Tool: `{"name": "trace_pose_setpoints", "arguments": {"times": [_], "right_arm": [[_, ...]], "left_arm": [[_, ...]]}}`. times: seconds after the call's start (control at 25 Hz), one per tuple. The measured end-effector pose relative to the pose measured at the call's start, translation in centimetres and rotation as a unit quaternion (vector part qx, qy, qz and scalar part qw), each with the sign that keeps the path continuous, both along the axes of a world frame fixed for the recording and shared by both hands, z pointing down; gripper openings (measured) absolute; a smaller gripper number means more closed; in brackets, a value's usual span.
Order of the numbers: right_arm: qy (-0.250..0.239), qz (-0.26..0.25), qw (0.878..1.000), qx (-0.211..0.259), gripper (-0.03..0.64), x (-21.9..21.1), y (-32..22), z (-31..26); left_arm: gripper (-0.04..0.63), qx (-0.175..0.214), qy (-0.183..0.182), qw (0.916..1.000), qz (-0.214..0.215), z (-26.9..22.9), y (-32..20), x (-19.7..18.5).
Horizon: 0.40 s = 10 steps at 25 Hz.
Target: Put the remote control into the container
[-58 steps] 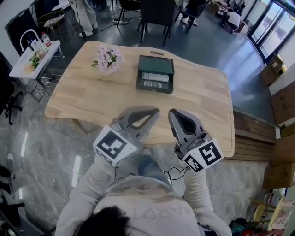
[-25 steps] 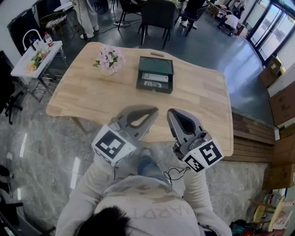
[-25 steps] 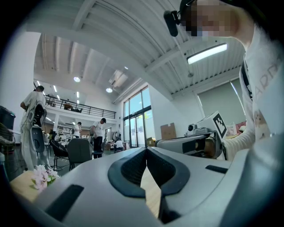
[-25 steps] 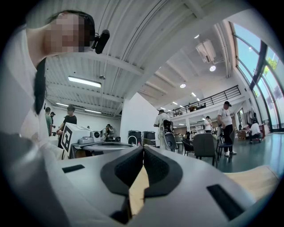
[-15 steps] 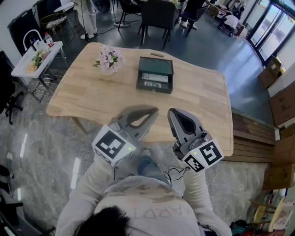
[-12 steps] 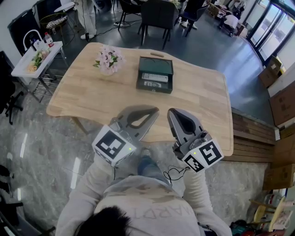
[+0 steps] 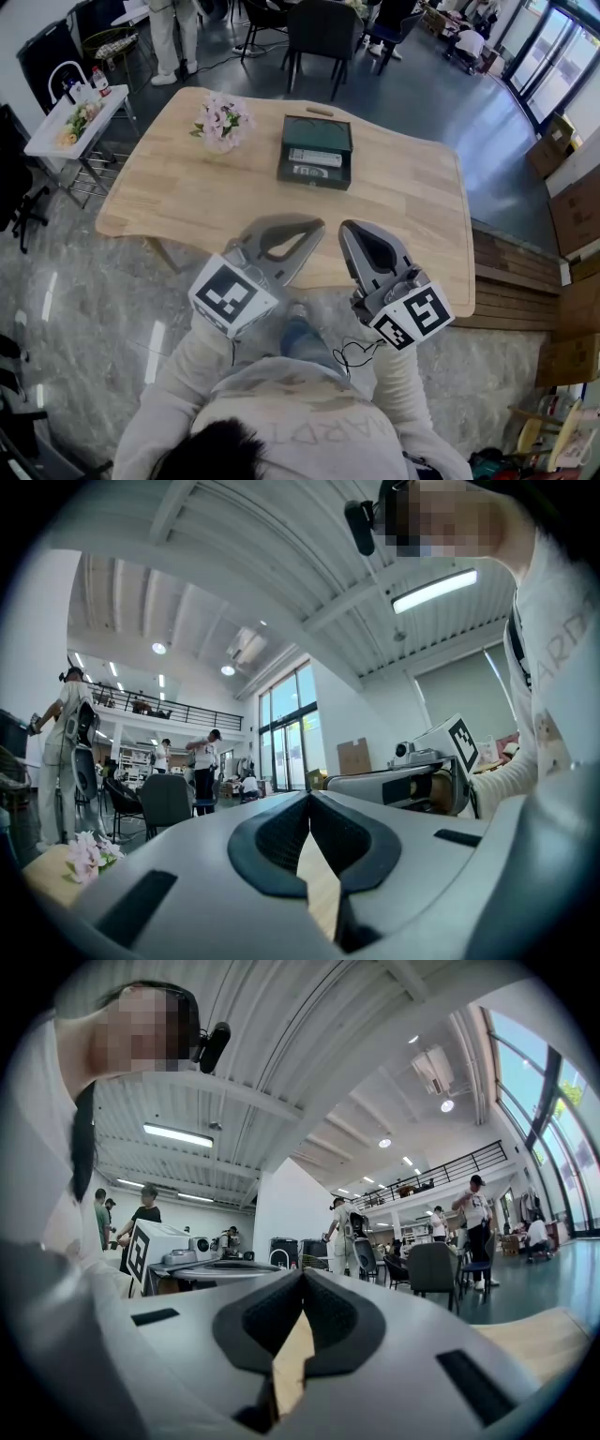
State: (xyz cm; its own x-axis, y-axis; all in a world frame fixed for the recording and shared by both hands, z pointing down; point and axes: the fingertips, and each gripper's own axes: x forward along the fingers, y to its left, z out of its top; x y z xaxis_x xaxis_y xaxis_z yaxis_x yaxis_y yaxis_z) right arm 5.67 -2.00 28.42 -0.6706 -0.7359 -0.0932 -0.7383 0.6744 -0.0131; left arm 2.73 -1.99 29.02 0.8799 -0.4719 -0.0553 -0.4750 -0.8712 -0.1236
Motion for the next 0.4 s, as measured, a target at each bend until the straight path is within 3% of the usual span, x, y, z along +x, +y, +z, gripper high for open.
{"name": "trace_pose_setpoints", "arguments": {"times": [0.4], "right_arm": [[-0.001,0.000,1.000,0.002,0.015,0.55,0.32,-0.13]], "left_arm": [[0.012,0.002,0.003,1.0000,0.001,-0.35,0.42,0.56]]}}
